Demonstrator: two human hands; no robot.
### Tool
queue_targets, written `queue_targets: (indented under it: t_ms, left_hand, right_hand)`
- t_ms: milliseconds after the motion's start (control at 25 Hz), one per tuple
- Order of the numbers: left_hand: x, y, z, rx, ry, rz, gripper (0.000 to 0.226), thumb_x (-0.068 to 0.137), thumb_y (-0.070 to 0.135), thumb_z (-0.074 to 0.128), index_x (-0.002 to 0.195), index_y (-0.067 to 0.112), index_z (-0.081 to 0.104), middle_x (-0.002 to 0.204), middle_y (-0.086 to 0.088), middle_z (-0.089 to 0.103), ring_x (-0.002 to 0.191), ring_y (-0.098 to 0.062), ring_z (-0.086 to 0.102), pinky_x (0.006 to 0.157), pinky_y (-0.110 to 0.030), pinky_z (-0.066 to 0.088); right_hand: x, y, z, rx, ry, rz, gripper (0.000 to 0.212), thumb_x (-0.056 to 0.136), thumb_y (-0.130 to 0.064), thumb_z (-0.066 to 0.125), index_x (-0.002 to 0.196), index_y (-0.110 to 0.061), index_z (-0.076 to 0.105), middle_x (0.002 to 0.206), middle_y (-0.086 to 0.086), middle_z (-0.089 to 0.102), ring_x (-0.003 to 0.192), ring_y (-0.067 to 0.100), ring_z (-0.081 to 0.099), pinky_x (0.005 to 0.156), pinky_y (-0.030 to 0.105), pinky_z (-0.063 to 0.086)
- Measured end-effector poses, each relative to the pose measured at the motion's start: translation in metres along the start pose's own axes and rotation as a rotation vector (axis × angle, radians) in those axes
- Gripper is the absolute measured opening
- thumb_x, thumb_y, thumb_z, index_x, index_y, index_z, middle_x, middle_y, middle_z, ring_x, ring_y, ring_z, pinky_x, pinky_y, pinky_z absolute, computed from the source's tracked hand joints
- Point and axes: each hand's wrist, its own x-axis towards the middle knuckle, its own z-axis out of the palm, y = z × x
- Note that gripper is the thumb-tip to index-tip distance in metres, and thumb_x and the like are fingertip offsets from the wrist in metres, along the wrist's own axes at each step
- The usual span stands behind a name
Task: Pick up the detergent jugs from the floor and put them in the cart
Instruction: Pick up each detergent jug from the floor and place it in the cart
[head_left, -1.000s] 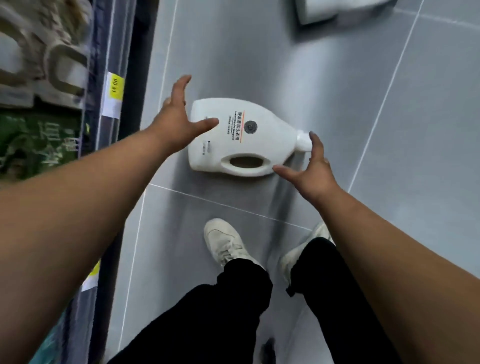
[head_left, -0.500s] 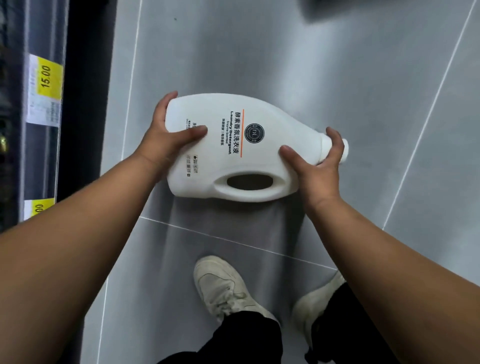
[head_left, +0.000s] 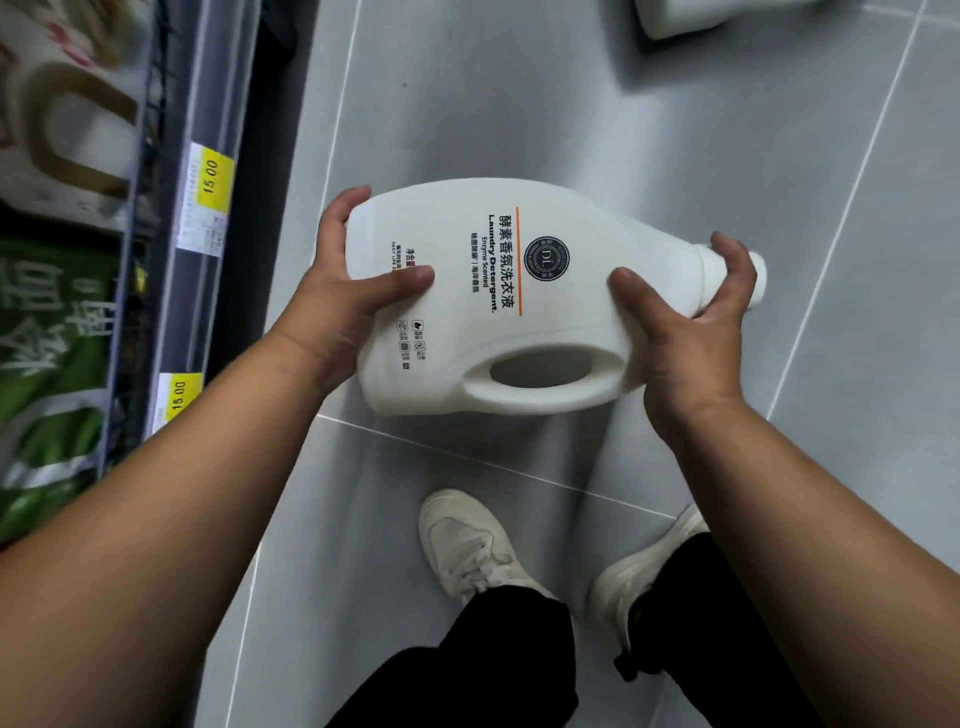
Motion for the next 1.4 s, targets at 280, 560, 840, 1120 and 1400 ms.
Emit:
queue_targets:
  t_ms: [280,560,840,1120,1400]
  left_hand:
    - [-0.151,0.155,-0.009,-0.150,0.113,0.140,0.080,0.071,0.002,0.069,0.138,0.033,0.035,0.131,0.000,0.056,0.114,-0.024,0.060,0.090,-0.044,0.056]
    - [-0.383,0.329,0.001,-0.270,0.289,0.293,0.081,0.081,-0.004,0.068,0.143,0.036,0.035,0.117,0.014,0.068,0.106,-0.016,0.067,0.079,-0.037,0.059]
    - [-0.607,0.422,0.038,-0.462,0.558,0.511,0.080,0.069,0.007,0.071,0.132,0.047,0.042,0.123,0.010,0.066,0.111,-0.024,0.065,0.078,-0.041,0.059]
    - [-0.785,0.408,0.077,-0.572,0.898,0.709,0.097,0.060,0.007,0.088,0.138,0.042,0.041,0.122,0.010,0.067,0.109,-0.018,0.068,0.078,-0.036,0.059]
    - [-0.923,0.330,0.123,-0.711,1.250,0.701,0.100,0.057,0.014,0.089,0.139,0.042,0.041,0.115,0.009,0.071,0.105,-0.022,0.070,0.070,-0.036,0.059]
  right_hand:
    - [-0.106,-0.190,-0.014,-0.047,-0.138,-0.144,0.078,0.053,-0.046,0.085,0.115,-0.060,0.039,0.129,-0.004,0.049,0.114,0.014,0.056,0.100,0.042,0.049]
    - [-0.272,-0.415,-0.061,-0.098,-0.324,-0.310,0.084,0.051,-0.045,0.086,0.120,-0.059,0.040,0.132,0.000,0.046,0.118,0.023,0.053,0.098,0.049,0.049]
    - [-0.426,-0.569,-0.119,-0.162,-0.657,-0.554,0.079,0.059,-0.043,0.085,0.118,-0.063,0.037,0.128,-0.003,0.044,0.113,0.019,0.052,0.098,0.048,0.049]
    - [-0.540,-0.615,-0.150,-0.104,-1.153,-0.635,0.085,0.070,-0.024,0.086,0.131,-0.051,0.034,0.127,-0.005,0.049,0.109,0.014,0.059,0.084,0.034,0.056]
    - [-0.650,-0.569,-0.162,-0.184,-1.553,-0.558,0.085,0.068,-0.021,0.087,0.130,-0.052,0.038,0.127,-0.004,0.052,0.109,0.019,0.061,0.085,0.050,0.057]
